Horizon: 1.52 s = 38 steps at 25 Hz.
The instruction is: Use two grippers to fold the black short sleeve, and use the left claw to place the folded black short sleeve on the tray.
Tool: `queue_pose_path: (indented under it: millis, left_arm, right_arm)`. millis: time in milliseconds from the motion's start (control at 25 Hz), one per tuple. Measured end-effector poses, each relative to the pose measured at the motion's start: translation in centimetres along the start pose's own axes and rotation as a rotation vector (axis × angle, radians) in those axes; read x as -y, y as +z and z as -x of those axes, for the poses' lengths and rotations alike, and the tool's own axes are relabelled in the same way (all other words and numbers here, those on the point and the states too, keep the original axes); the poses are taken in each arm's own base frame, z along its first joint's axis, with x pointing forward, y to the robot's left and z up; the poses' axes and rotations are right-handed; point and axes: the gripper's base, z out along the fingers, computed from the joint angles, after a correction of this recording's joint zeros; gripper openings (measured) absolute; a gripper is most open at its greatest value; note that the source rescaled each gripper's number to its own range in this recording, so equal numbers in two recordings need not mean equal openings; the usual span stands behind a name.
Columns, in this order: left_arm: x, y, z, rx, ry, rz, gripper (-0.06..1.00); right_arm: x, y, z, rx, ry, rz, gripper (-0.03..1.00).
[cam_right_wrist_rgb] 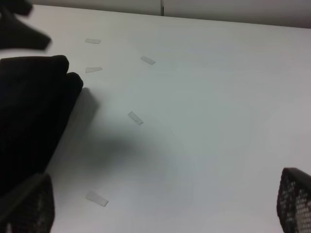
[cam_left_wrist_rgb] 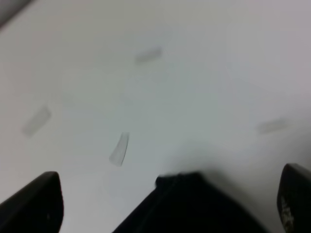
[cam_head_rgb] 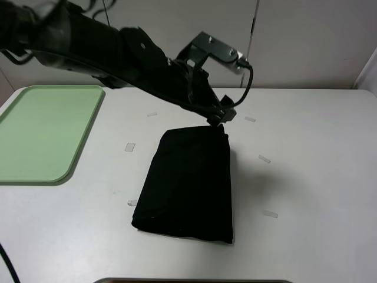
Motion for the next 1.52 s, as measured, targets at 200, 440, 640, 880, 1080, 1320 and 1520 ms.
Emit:
queue_pose_path:
  millis: [200, 440, 640, 880, 1080, 1320, 1520]
  left_arm:
    - [-1.3, -4.1, -0.6, 0.002, 0.022, 0.031, 0.87]
    - [-1.9, -6.1, -4.6, -0.098, 0.009, 0.038, 0.87]
    - [0.6, -5.4, -7.2, -0.188, 0.008, -0.036, 0.87]
    - [3.5, -3.1, -8.3, -0.236, 0.062, -0.087, 0.87]
    - [6.0, 0.0, -10.4, -0.276, 0.123, -0.087, 0.87]
    - [9.2, 2.0, -9.2, -0.234, 0.186, -0.124, 0.87]
    - [10.8, 2.5, -8.6, -0.214, 0.201, -0.147, 0.87]
  right_arm:
    - [0.0, 0.0, 0.0, 0.0, 0.0, 0.0, 1.0]
    - [0.0, 0.0, 0.0, 0.0, 0.0, 0.0, 1.0]
    - [0.0, 0.0, 0.0, 0.0, 0.0, 0.0, 1.0]
    - [0.0, 0.0, 0.0, 0.0, 0.0, 0.0, 1.0]
    - [0.0, 0.0, 0.0, 0.0, 0.0, 0.0, 1.0]
    - [0.0, 0.0, 0.0, 0.0, 0.0, 0.0, 1.0]
    - [0.0, 0.0, 0.0, 0.0, 0.0, 0.0, 1.0]
